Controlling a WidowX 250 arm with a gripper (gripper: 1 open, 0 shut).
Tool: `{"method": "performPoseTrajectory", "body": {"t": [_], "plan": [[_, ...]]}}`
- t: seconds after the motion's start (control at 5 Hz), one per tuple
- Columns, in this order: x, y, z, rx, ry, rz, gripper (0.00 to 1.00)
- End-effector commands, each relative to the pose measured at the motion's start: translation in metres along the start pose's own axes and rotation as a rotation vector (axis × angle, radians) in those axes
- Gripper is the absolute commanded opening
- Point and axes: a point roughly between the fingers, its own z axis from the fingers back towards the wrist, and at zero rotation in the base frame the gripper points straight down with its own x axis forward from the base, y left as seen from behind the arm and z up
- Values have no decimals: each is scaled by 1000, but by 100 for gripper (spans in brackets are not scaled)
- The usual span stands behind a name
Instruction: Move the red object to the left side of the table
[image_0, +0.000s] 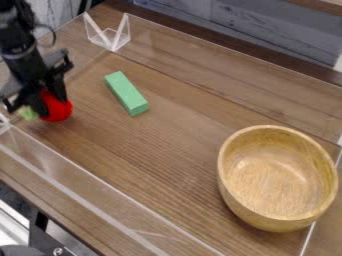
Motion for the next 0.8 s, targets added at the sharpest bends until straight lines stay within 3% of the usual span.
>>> {"method": "performPoseTrajectory", "body": {"t": [0.0,0.4,0.6], "plan": [[10,-4,-6,-18,-28,-52,0],[25,-6,-19,-9,-20,-124,0],[10,-10,-19,7,-30,-122,0]]}}
